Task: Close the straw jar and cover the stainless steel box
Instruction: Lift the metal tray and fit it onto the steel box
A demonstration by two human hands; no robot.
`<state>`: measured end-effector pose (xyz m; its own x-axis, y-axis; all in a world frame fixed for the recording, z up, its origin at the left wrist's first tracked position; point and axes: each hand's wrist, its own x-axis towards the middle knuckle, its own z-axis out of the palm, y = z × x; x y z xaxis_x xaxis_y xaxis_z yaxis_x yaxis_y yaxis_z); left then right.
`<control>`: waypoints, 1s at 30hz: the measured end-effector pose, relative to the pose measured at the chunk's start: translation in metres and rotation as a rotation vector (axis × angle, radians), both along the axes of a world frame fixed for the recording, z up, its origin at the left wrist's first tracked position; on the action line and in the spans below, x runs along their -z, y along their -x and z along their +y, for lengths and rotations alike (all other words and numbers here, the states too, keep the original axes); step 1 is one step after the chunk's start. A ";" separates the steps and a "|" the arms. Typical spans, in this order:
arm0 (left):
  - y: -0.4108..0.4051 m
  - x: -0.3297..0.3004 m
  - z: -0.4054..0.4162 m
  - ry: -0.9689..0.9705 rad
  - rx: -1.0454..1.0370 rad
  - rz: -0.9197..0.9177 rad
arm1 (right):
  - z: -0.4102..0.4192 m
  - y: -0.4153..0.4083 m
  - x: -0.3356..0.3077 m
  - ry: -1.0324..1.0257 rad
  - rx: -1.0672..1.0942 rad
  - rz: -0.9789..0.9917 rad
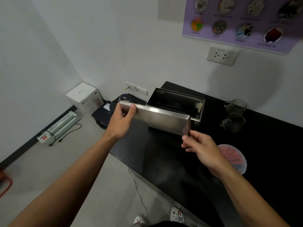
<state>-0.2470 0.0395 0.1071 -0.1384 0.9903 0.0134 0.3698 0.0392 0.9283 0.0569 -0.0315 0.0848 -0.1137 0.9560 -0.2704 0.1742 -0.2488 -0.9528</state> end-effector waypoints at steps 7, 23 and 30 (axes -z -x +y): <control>-0.009 -0.011 0.026 0.034 0.065 0.016 | 0.012 -0.005 -0.011 -0.322 0.072 -0.386; -0.045 -0.015 0.078 -0.028 0.087 0.115 | 0.096 -0.024 -0.018 -0.329 0.192 -0.295; -0.059 -0.008 0.109 -0.014 0.099 0.211 | 0.143 -0.038 -0.018 -0.335 0.166 -0.420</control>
<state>-0.1880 0.1489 0.1148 -0.0334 0.9984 0.0460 0.5573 -0.0196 0.8301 0.0947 0.1111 0.1023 0.0974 0.9934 0.0613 0.5403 -0.0011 -0.8415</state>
